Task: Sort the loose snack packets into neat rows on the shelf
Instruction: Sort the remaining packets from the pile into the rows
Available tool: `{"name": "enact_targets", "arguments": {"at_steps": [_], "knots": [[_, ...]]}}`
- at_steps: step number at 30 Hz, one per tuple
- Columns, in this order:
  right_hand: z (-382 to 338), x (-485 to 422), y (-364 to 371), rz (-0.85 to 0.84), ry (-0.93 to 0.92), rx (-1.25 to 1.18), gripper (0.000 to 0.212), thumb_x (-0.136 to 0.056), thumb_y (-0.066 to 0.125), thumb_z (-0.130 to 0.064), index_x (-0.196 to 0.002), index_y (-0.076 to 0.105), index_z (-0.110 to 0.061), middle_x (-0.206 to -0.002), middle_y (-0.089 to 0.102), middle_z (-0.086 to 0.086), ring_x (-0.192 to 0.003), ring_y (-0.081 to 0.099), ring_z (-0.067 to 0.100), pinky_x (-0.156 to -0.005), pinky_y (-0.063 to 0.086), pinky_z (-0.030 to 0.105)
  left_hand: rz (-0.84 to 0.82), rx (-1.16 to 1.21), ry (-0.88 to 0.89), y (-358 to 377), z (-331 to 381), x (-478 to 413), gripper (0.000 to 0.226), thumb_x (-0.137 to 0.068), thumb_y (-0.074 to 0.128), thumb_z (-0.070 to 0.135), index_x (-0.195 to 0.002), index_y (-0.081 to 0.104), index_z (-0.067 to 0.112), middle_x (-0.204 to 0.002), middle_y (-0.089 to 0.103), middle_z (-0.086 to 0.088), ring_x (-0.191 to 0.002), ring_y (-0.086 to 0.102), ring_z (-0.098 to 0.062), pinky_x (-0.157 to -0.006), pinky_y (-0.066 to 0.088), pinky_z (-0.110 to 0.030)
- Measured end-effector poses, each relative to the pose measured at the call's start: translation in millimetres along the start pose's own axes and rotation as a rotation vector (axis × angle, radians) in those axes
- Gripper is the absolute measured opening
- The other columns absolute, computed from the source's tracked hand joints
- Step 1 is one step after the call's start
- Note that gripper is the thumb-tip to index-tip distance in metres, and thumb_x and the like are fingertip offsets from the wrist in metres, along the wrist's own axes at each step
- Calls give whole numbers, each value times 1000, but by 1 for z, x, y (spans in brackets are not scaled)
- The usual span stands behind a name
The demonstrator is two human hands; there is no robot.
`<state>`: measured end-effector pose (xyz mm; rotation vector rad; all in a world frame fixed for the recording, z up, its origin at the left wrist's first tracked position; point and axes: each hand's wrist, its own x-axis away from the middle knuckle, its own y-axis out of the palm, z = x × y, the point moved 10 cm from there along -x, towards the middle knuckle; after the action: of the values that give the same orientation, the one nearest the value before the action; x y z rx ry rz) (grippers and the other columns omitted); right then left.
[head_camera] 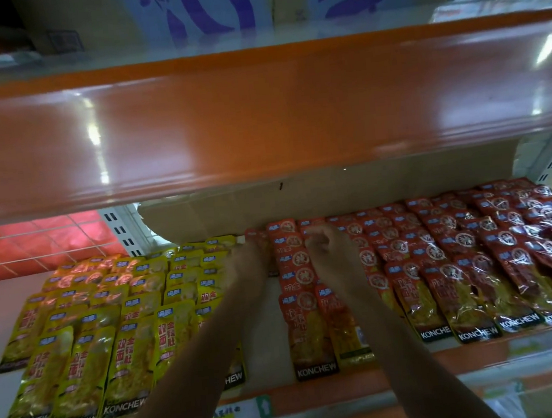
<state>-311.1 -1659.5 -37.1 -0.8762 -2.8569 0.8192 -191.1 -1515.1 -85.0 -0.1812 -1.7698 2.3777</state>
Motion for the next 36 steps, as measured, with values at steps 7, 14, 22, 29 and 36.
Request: {"name": "enact_targets", "arguments": {"at_steps": [7, 14, 22, 29, 36], "knots": [[4, 1, -4, -11, 22, 5, 30, -96, 49, -16, -125, 57, -13, -123, 61, 3, -102, 53, 7, -80, 39, 20, 15, -26, -11, -4, 5, 4, 35, -102, 36, 32, -117, 59, 12, -114, 63, -11, -106, 60, -27, -78, 48, -34], [4, 7, -9, -13, 17, 13, 31, -96, 50, -16, -126, 57, -12, -124, 62, 4, -111, 57, 13, -84, 41, 21, 55, -124, 104, -15, 22, 14, 30, -104, 29, 17, -126, 50, 12, -123, 58, -11, -112, 56, -27, -92, 46, -34], [-25, 17, 24, -85, -83, 65, 29, -96, 50, -16, -122, 61, -12, -121, 64, 4, -111, 59, 16, -84, 38, 17, 153, -67, 170, -59, 6, 50, 28, -95, 47, 19, -120, 57, 13, -122, 57, -10, -119, 49, -28, -98, 35, -32], [-82, 61, 119, -238, -238, 160, 31, -92, 56, -16, -122, 62, -10, -123, 64, 8, -115, 59, 25, -94, 43, 31, 218, -12, 148, -96, -79, 79, 39, -92, 53, 30, -128, 54, 16, -130, 54, -8, -126, 42, -28, -104, 35, -36], [-173, 135, 247, -349, -427, 159, 33, -88, 60, -13, -121, 64, -11, -123, 65, 8, -118, 57, 26, -98, 38, 31, 245, 10, -59, -136, -245, 123, 36, -87, 59, 30, -121, 61, 18, -121, 60, -10, -118, 48, -32, -94, 43, -37]]}}
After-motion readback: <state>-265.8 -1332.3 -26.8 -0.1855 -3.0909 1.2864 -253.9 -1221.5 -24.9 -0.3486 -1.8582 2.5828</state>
